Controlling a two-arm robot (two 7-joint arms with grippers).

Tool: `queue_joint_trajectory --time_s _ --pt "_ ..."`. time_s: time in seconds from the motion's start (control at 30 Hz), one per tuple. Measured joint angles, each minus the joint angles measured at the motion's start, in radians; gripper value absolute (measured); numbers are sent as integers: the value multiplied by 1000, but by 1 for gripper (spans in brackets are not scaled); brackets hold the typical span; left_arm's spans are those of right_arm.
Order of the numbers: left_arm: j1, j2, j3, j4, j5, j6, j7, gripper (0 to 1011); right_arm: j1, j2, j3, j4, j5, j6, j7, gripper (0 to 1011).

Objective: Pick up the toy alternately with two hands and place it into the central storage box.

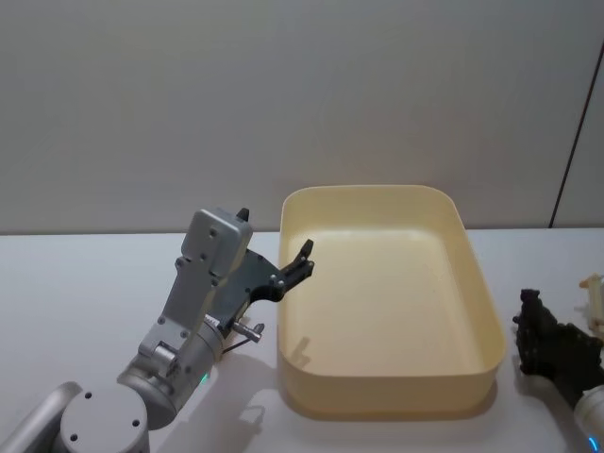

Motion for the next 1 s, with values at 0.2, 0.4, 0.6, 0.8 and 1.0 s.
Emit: queue_joint_trajectory --time_s 0.2,0.4,0.6,0.8,1.0 --pt "0 0 0 0 0 0 0 1001 -1 4 7 -30 -10 -28 -4 304" --pt "0 0 0 0 0 0 0 1001 13 6 17 -69 -20 -50 -6 304" --pt "0 0 0 0 0 0 0 1001 45 2 24 -108 -23 -47 11 304" --pt "0 0 0 0 0 0 0 1001 79 -6 25 -120 -23 -19 56 304" --pt "0 0 0 0 0 0 0 1001 122 -22 15 -106 -27 30 121 304"
